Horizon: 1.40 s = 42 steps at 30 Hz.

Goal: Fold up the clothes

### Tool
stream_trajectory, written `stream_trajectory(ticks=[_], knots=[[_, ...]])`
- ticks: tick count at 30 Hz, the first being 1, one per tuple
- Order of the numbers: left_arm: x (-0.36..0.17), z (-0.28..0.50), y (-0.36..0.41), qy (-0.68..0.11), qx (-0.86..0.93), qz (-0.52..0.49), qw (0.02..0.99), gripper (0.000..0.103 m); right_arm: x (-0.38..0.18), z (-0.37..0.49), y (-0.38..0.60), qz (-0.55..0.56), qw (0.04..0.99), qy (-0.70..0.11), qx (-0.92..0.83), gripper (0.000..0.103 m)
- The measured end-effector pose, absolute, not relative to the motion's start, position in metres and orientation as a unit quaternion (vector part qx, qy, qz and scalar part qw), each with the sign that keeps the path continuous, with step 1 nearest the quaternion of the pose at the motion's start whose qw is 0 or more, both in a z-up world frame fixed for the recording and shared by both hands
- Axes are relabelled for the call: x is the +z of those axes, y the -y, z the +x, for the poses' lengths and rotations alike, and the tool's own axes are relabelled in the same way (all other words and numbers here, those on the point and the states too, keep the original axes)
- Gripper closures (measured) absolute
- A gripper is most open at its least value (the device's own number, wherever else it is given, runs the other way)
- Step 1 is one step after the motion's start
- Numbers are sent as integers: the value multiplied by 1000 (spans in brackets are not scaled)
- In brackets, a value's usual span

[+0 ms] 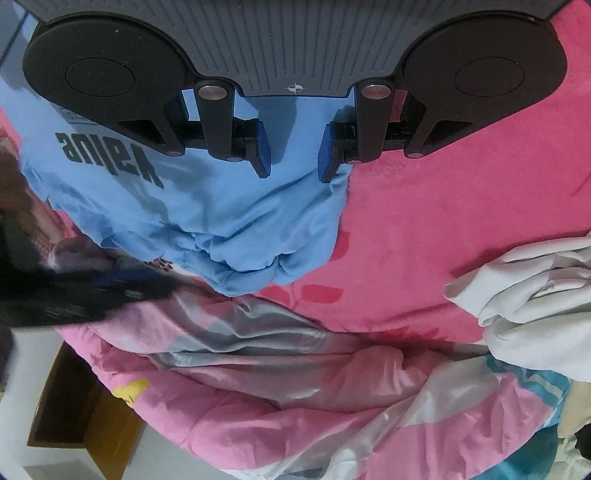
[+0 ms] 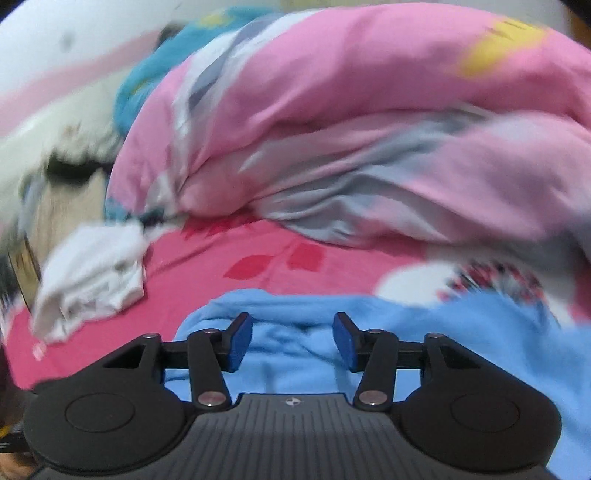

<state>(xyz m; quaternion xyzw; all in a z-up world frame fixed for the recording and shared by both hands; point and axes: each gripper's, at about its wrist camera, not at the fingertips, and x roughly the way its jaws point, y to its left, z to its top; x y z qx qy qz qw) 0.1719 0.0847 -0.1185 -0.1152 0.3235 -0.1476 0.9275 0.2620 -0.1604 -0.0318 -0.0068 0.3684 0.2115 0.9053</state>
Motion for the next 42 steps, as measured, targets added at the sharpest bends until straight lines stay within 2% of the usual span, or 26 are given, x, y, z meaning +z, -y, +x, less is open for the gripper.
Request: stream_trajectory(ticks=[6, 14, 15, 17, 19, 24, 25, 30, 32, 34, 42], knots=[[-117, 170, -77, -321, -142, -95, 932, 75, -41, 310, 88, -110, 874, -403, 248, 34], [-117, 171, -77, -324, -140, -102, 930, 75, -64, 353, 42, -149, 798, -525, 255, 32], [-117, 170, -77, -324, -139, -103, 930, 75, -63, 351, 40, -157, 796, -524, 259, 32], [-116, 171, -77, -324, -138, -103, 930, 75, -59, 346, 36, -172, 791, -523, 266, 22], [-116, 171, -76, -324, -137, -104, 930, 75, -63, 343, 31, -186, 790, -522, 263, 16], [-117, 172, -77, -327, -136, -110, 929, 74, -78, 337, 17, -222, 786, -520, 251, 15], [-117, 172, -77, -327, -137, -111, 928, 74, -80, 336, 14, -229, 785, -519, 249, 17], [-116, 172, -77, -329, -136, -113, 928, 74, -76, 326, 6, -247, 782, -503, 274, 49], [-115, 172, -77, -330, -134, -112, 928, 74, -73, 319, 1, -268, 783, -490, 274, 78], [-114, 171, -76, -330, -133, -110, 928, 74, -70, 312, -5, -289, 787, -473, 272, 88], [-109, 167, -78, -332, -136, -119, 926, 71, -38, 294, -30, -295, 818, -395, 296, 92]])
